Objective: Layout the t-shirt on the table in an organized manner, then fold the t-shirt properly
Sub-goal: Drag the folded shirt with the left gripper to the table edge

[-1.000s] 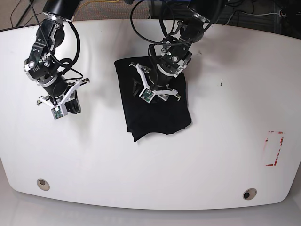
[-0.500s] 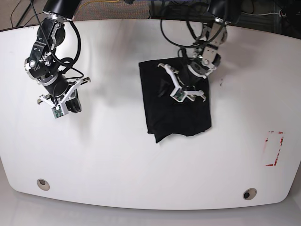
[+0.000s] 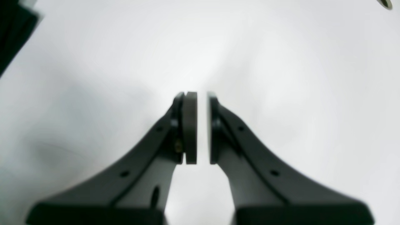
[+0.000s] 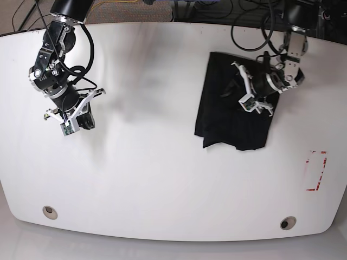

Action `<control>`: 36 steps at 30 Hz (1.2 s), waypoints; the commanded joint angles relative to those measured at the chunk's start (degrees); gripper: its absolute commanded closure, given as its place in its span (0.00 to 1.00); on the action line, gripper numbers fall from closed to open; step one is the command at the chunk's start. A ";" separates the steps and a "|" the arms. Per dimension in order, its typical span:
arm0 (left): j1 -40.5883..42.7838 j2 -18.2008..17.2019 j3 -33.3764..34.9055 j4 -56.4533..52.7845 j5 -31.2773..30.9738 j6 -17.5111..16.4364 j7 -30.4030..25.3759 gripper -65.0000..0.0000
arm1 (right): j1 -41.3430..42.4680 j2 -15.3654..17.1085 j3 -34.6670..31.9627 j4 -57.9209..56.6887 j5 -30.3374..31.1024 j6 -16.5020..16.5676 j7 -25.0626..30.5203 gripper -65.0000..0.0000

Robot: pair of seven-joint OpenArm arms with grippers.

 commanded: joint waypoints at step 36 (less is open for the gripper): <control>11.61 -23.38 -21.58 -1.82 -0.58 1.30 15.17 0.54 | 0.78 0.47 0.30 1.71 1.09 -0.07 1.48 0.93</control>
